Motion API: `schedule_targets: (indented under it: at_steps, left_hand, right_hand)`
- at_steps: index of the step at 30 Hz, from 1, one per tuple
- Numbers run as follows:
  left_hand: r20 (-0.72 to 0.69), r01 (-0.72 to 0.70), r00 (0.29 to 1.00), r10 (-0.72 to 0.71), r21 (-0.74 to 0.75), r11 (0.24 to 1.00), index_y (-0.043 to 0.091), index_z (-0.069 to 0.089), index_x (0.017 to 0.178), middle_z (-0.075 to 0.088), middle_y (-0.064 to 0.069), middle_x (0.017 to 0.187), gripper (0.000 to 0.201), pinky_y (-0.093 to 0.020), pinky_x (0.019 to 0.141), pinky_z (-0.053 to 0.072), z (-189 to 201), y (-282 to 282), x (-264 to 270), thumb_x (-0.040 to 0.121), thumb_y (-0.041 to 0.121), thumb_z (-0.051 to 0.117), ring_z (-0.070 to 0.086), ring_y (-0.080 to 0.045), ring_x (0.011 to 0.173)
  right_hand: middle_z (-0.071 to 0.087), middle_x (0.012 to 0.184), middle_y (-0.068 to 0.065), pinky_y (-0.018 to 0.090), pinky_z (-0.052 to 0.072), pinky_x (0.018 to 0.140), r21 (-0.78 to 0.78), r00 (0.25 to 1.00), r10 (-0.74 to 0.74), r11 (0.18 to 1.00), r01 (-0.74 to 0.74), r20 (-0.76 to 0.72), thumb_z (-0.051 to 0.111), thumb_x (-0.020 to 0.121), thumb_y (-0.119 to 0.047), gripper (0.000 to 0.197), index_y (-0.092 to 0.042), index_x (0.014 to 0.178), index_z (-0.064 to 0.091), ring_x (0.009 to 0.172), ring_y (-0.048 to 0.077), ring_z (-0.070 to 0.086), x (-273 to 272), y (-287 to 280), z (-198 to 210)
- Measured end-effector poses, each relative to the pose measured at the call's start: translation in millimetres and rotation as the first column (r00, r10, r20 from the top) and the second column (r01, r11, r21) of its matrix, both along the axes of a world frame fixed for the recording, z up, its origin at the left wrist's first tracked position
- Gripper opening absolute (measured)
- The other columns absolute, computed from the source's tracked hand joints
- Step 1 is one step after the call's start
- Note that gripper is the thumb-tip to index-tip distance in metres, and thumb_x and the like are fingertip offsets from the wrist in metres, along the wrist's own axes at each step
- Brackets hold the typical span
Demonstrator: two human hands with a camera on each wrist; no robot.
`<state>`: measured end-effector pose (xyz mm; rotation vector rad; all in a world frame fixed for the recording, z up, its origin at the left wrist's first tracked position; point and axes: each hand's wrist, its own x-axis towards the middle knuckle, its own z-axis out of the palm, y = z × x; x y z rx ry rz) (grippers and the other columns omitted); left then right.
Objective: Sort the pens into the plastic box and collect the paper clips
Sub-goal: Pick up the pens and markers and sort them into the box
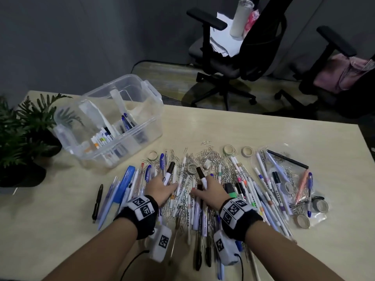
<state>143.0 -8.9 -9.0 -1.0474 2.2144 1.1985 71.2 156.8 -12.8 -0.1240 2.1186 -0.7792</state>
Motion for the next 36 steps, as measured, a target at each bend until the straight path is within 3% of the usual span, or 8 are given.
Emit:
schedule_targets:
  at_steps: [3, 5, 8, 13, 18, 28, 32, 36]
  left_hand:
    - [0.014, -0.007, 1.0, 0.008, -0.048, 0.999, 0.007, 0.057, 0.104, 0.057, -0.005, 0.095, 0.037, -0.031, 0.077, 0.049, -8, 3, -1, 0.086, 0.038, 0.065, 0.054, -0.021, 0.083]
    - [0.01, -0.027, 1.0, 0.028, -0.051, 0.998, 0.004, 0.059, 0.106, 0.067, -0.011, 0.1, 0.04, -0.033, 0.073, 0.054, -12, 2, -4, 0.084, 0.036, 0.067, 0.063, -0.025, 0.081]
    - [-0.021, -0.026, 0.999, 0.025, -0.062, 0.998, 0.007, 0.063, 0.098, 0.069, -0.01, 0.085, 0.029, -0.035, 0.069, 0.056, -12, -3, -13, 0.082, 0.03, 0.068, 0.066, -0.026, 0.073]
    - [-0.033, 0.016, 0.999, -0.019, -0.083, 0.996, 0.01, 0.061, 0.078, 0.062, -0.006, 0.069, 0.023, -0.03, 0.058, 0.047, -18, -10, -26, 0.077, 0.029, 0.074, 0.059, -0.022, 0.06]
    - [-0.008, 0.052, 0.999, -0.053, -0.088, 0.995, 0.016, 0.055, 0.067, 0.056, -0.001, 0.062, 0.022, -0.024, 0.051, 0.041, -24, -12, -34, 0.079, 0.026, 0.071, 0.053, -0.018, 0.053]
    - [-0.025, 0.066, 0.998, -0.063, 0.141, 0.988, 0.014, 0.049, 0.077, 0.052, -0.002, 0.069, 0.023, -0.024, 0.051, 0.041, -5, -29, -33, 0.094, 0.029, 0.055, 0.051, -0.015, 0.056]
    - [-0.04, -0.027, 0.998, 0.041, 0.302, 0.953, -0.001, 0.043, 0.123, 0.073, -0.003, 0.084, 0.039, -0.024, 0.042, 0.043, 8, -34, -26, 0.097, 0.027, 0.049, 0.053, -0.011, 0.045]
    - [-0.069, -0.066, 0.993, 0.098, 0.369, 0.927, 0.003, 0.028, 0.136, 0.07, -0.007, 0.094, 0.048, -0.026, 0.057, 0.05, 16, -30, -16, 0.098, 0.027, 0.047, 0.067, -0.019, 0.075]
  right_hand:
    - [0.055, 0.086, -0.001, 0.024, 0.042, 0.056, 0.143, 0.983, 0.137, 0.983, -0.119, -0.121, 0.068, 0.083, -0.043, 0.042, -0.013, 0.104, 0.047, 0.072, 0.014, 0.055, 2, -6, -4]
    - [0.053, 0.079, -0.002, 0.024, 0.04, 0.053, 0.172, 0.974, 0.173, 0.974, -0.148, -0.144, 0.067, 0.083, -0.042, 0.036, -0.014, 0.095, 0.049, 0.065, 0.011, 0.053, 1, -12, -4]
    - [0.052, 0.069, -0.002, 0.025, 0.044, 0.05, 0.207, 0.96, 0.233, 0.958, -0.199, -0.157, 0.065, 0.086, -0.036, 0.027, -0.015, 0.088, 0.049, 0.057, 0.011, 0.051, -1, -20, -1]
    - [0.056, 0.082, 0.004, 0.032, 0.053, 0.07, 0.271, 0.924, 0.344, 0.917, -0.292, -0.168, 0.061, 0.09, -0.03, 0.019, -0.016, 0.101, 0.053, 0.073, 0.02, 0.055, -11, -32, -2]
    - [0.046, 0.066, -0.001, 0.029, 0.045, 0.059, 0.286, 0.933, 0.316, 0.922, -0.26, -0.172, 0.054, 0.091, -0.024, 0.028, -0.017, 0.069, 0.038, 0.067, 0.021, 0.052, -20, -36, -9]
    - [0.062, 0.08, 0.01, 0.031, 0.047, 0.057, -0.029, 0.989, 0.065, 0.997, -0.07, -0.136, 0.053, 0.093, -0.029, 0.021, -0.009, 0.095, 0.055, 0.066, 0.023, 0.058, -14, -21, -10]
    - [0.061, 0.089, 0.006, 0.032, 0.051, 0.062, -0.121, 0.994, -0.005, 0.993, -0.008, -0.105, 0.048, 0.097, -0.029, 0.019, -0.013, 0.108, 0.049, 0.073, 0.021, 0.06, -12, -18, 2]
    - [0.063, 0.107, 0.009, 0.039, 0.055, 0.08, -0.19, 0.995, -0.053, 0.981, 0.036, -0.088, 0.045, 0.098, -0.037, 0.038, -0.01, 0.124, 0.042, 0.091, 0.022, 0.063, -6, -14, 13]
